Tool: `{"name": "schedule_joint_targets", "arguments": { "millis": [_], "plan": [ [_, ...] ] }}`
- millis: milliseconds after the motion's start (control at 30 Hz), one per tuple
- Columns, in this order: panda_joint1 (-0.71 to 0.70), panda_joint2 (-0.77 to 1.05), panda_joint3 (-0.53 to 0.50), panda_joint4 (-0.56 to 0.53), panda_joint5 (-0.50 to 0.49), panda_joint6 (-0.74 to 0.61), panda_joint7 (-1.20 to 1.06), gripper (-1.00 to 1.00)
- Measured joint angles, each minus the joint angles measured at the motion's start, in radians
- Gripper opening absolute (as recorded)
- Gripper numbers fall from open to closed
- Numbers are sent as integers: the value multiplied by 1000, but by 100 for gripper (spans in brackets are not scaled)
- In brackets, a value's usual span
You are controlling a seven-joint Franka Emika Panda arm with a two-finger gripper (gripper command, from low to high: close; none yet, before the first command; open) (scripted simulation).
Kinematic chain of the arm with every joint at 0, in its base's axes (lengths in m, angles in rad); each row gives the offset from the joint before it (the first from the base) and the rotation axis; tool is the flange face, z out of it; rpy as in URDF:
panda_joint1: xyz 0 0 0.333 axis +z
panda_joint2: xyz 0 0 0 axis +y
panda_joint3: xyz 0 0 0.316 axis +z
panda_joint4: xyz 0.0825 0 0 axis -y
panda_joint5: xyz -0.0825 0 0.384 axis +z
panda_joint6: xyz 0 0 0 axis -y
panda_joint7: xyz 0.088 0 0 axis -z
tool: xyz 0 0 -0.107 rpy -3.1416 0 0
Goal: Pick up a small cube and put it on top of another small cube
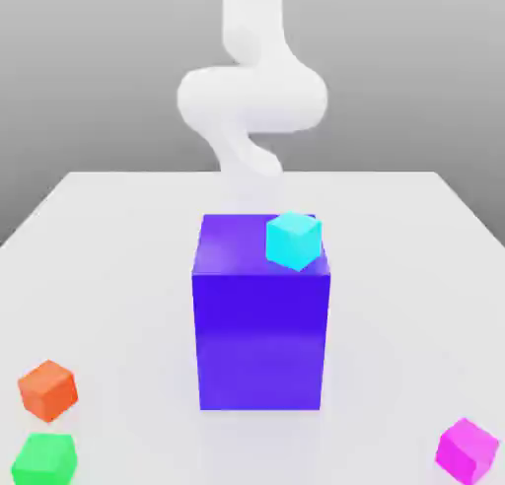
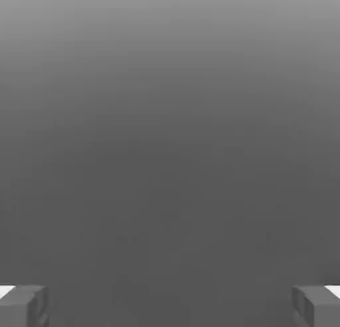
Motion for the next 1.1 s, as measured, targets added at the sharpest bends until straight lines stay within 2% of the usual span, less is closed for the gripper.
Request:
{"name": "schedule_joint_targets", "arguments": {
  "millis": [633, 967, 1100],
  "plan": [
    [107, 695, 190, 11, -145, 198, 12, 0],
    [197, 1054, 239, 15, -195, 304, 0, 0],
    [242, 1199, 196, 43, -248, 399, 35, 0]
  ]
}}
